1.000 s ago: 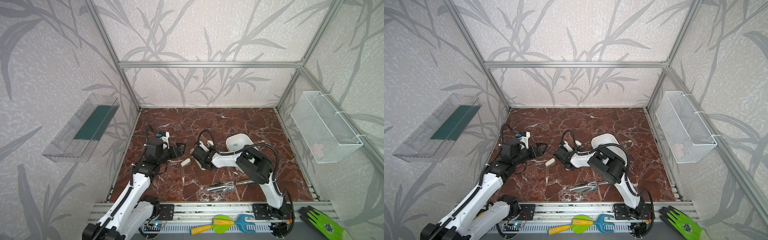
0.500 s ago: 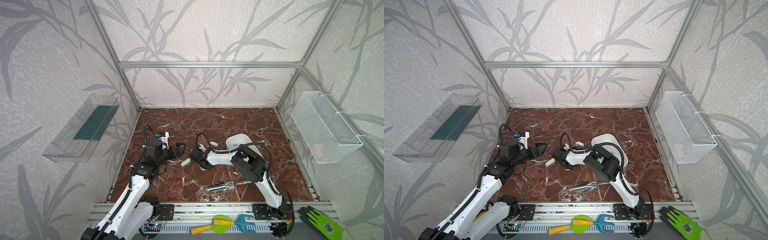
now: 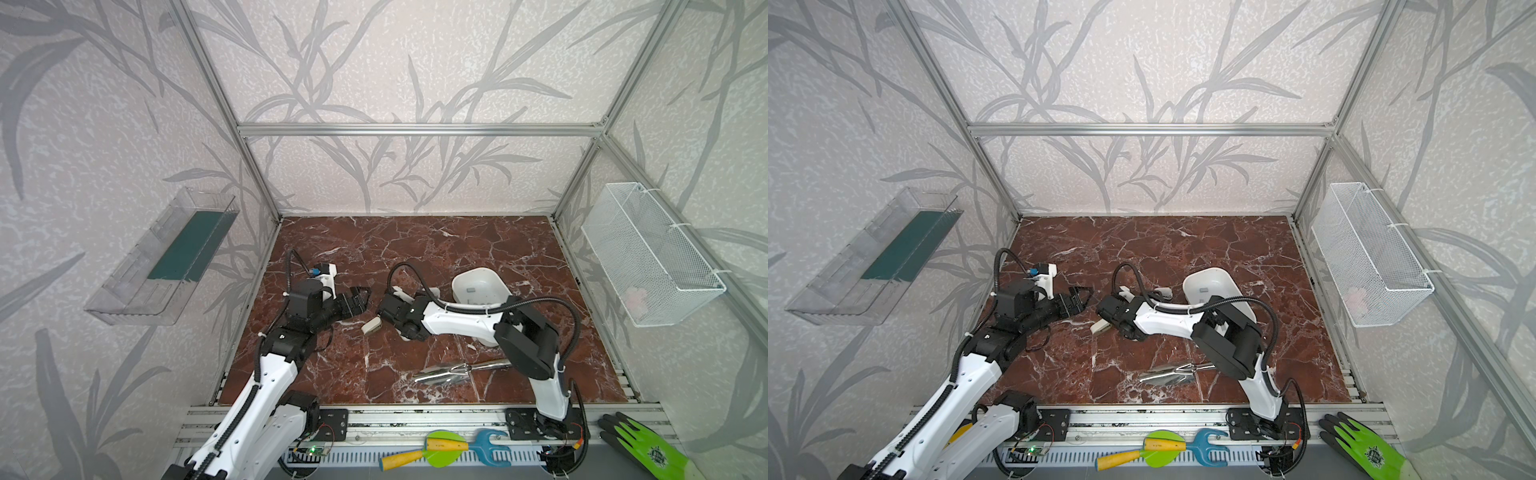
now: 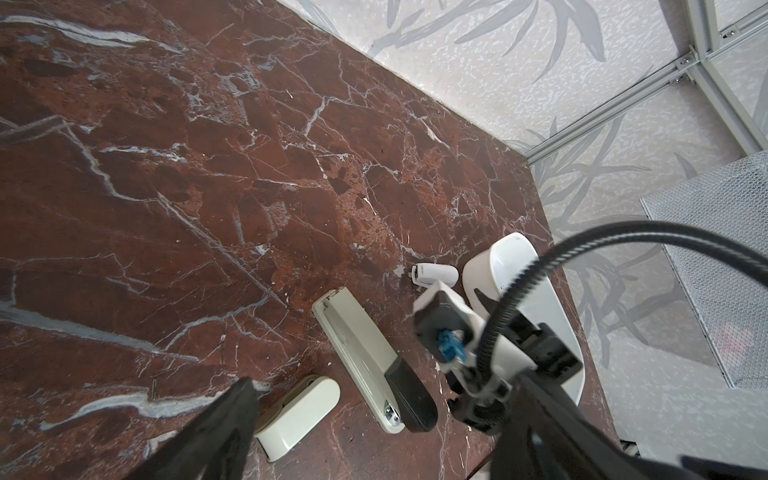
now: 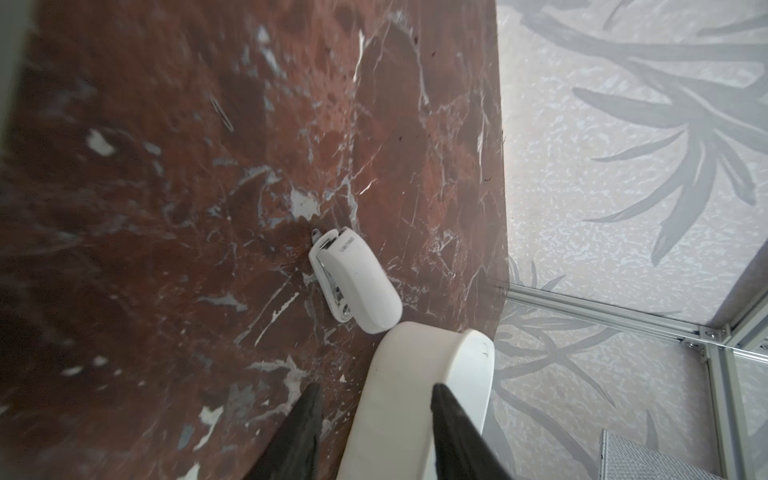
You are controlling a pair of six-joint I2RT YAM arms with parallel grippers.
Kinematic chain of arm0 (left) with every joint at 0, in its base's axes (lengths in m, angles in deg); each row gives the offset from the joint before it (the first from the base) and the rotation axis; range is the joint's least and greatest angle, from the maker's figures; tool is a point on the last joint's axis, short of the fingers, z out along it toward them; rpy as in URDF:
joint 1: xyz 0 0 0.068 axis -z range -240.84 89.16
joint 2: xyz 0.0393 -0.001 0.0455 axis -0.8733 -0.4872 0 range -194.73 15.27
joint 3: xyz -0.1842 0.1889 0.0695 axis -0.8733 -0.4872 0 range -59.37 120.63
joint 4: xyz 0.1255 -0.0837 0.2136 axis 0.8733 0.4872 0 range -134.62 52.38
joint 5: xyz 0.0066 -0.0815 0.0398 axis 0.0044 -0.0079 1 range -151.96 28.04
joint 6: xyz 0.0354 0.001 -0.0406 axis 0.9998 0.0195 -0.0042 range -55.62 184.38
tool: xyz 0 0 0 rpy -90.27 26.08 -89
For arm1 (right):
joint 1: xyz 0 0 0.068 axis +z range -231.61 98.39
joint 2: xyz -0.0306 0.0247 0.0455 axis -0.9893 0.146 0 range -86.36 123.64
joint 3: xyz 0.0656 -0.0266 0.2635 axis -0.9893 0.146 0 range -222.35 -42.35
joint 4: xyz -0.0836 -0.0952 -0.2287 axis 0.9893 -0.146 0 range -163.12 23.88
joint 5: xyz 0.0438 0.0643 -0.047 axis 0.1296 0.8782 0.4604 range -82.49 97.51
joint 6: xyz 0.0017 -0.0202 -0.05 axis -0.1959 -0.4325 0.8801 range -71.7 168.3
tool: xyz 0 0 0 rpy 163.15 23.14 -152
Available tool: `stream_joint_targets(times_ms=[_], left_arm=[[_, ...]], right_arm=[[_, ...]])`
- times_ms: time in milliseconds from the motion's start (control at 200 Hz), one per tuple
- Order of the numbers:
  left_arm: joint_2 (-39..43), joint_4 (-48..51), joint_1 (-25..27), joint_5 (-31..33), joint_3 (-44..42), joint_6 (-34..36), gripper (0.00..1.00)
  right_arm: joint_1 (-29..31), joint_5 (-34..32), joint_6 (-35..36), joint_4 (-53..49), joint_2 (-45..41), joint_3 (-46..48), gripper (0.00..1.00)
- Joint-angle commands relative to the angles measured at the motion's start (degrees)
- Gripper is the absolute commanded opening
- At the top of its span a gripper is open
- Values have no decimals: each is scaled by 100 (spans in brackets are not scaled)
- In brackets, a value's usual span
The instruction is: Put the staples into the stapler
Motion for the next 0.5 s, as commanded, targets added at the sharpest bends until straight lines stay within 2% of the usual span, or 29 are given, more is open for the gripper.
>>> stream_joint_targets(times_ms=[0,80,125,175,235,300,385,420,495], left_arm=[[-36,172,21,242,346,99,95],[-22,249,8,918,497,257,96],[-2,233,3,1574,508,324,99],[-11,130,-14,2400,460,425,99],[-68,-87,-40,3344,310,519,99],[-168,-446,-79,4026,95,613,99],[-333,-965,-108,4604,-153,808,99],[-408,-1161,-118,4808,-231,897,99],[-576,-1785,-133,5226,-480,1190,99]], right_arm=[[-39,235,53,72,-757,52,46],[-158,514,13,374,-1599,392,51],[-582,737,-146,616,-2311,677,57],[-1086,1046,-404,904,-3062,1101,68],[-1957,1184,-725,1344,-3969,1733,82],[-2865,1278,-941,2031,-4764,2522,100],[-3881,1626,-1126,2647,-5292,3212,99],[-4215,1688,-1202,2731,-5269,3339,99],[-4862,1791,-1925,2484,-4913,3318,99]])
